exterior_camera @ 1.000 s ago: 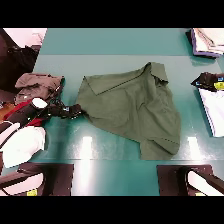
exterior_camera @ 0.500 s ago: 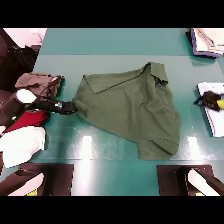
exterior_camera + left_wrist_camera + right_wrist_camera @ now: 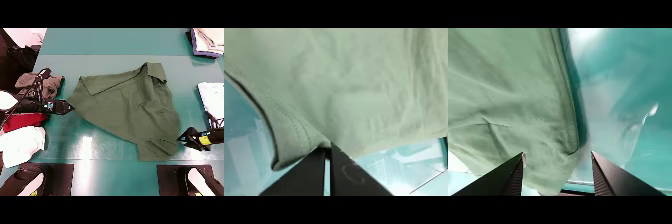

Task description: Fold the shirts.

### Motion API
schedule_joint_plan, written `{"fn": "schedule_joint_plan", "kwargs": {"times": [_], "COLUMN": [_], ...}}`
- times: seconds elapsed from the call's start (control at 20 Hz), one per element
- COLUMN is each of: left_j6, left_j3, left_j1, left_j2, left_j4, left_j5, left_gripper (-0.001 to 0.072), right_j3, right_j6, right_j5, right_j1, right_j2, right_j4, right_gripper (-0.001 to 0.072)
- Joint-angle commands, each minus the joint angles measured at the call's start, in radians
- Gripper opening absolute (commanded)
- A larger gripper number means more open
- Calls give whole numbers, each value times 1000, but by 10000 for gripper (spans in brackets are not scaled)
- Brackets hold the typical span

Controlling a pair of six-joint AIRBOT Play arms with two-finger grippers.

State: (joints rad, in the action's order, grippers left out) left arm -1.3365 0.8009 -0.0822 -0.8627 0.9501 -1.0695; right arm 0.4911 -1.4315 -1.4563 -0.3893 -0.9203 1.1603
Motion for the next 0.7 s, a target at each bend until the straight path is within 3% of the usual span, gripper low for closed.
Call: {"fn": "schedule_joint_plan", "kwargs": {"times": [0.0, 0.1, 0.25, 0.45, 0.65], "left_j6": [0, 0, 0, -20, -24], "left_j3": [1, 1, 2, 135, 557], "left_j1": [0, 0, 0, 0, 0], "left_j2": [8, 8, 8, 8, 9], "left_j4": [0, 0, 0, 11, 24], "left_j5": [-6, -6, -25, -33, 14], "left_gripper": [24, 24, 24, 23, 23], "right_j3": [-67, -60, -10, 221, 631], "right_j6": [0, 0, 0, -1, -10], "right_j5": [56, 77, 100, 146, 341], "right_j1": [51, 113, 182, 216, 219], "right_j2": [-41, -59, -40, 103, 225], "right_j4": [-18, -27, -24, -37, -43], "right_gripper": [437, 417, 40, 18, 18]}}
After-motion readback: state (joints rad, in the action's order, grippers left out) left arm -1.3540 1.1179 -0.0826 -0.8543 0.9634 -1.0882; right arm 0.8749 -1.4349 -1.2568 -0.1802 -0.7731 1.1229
